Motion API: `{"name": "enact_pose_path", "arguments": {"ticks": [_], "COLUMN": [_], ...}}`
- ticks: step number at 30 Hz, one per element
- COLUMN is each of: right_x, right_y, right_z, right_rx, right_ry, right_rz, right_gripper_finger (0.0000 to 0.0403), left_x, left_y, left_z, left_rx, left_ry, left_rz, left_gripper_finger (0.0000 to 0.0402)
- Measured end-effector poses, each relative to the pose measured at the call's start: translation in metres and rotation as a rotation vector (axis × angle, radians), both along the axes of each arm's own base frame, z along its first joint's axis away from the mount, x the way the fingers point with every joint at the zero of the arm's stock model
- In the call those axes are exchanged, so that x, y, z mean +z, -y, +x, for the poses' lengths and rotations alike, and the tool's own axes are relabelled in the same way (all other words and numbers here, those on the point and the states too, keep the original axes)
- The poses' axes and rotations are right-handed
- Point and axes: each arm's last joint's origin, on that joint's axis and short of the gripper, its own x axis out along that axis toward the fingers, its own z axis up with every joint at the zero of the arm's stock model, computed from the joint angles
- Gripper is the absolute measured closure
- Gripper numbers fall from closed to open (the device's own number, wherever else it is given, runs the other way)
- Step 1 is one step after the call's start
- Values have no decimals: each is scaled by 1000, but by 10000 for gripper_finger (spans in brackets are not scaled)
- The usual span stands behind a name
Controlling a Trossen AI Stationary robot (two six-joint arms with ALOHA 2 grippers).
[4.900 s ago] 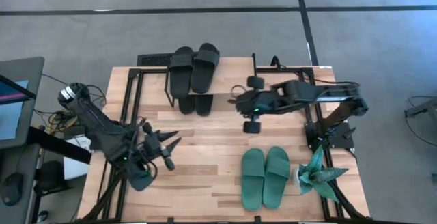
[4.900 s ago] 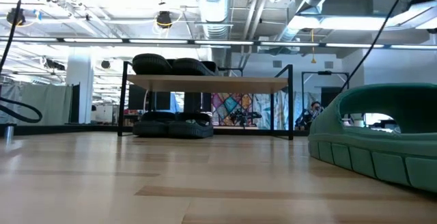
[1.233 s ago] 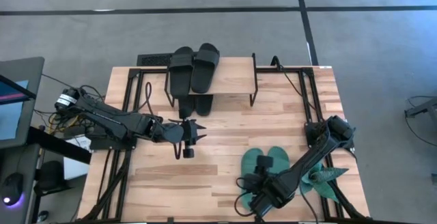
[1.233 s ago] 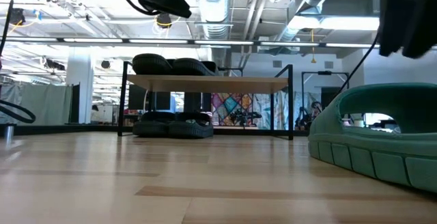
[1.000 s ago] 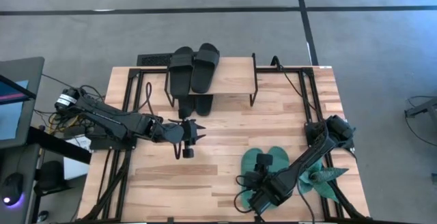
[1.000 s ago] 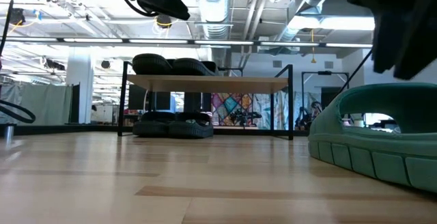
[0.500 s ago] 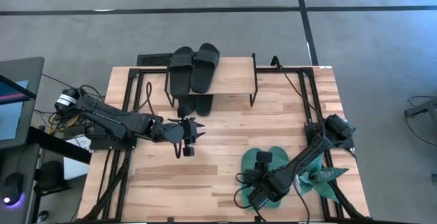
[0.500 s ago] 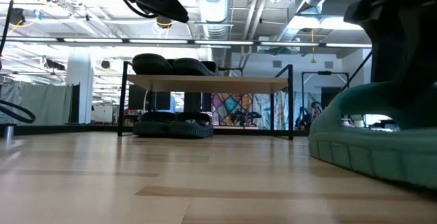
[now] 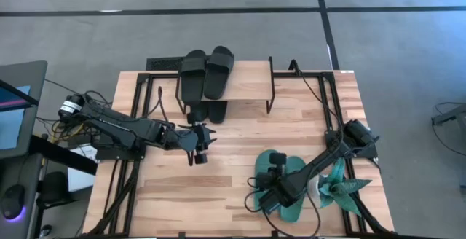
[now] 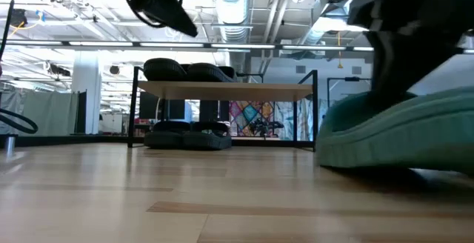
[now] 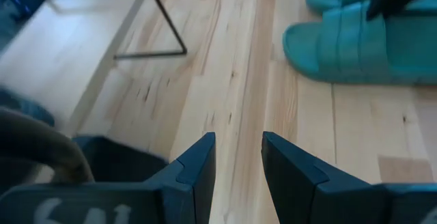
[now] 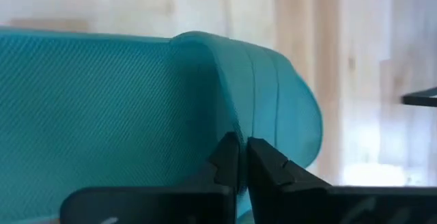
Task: Pick and place slides into the shelf
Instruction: Put the green slipper under the shelf
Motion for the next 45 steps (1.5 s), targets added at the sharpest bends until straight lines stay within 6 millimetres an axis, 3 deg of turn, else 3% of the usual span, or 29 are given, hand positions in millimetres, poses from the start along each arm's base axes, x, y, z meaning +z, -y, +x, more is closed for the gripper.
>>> {"name": "enact_pose_path", "arguments": {"ticks": [12, 25, 33, 45], "right_x": [7, 9, 10, 12], "right_y": [28, 54, 85, 141], "right_z": [17, 44, 61, 82], "right_rx": [-3, 41, 22, 3], "right_ry": [38, 93, 105, 108], "right_rz": [-70, -68, -102, -132], "right_gripper_finger": [400, 401, 402, 402], "left_x": [0, 36, 46, 43], "left_y": [3, -3, -1, 9], "left_z": [-11, -58, -82, -91], "left_rx": [47, 189, 230, 256], "left_ry": [-30, 106, 157, 157], "left_rz": [-46, -34, -54, -42], "left_gripper_finger": [292, 292, 292, 292]}}
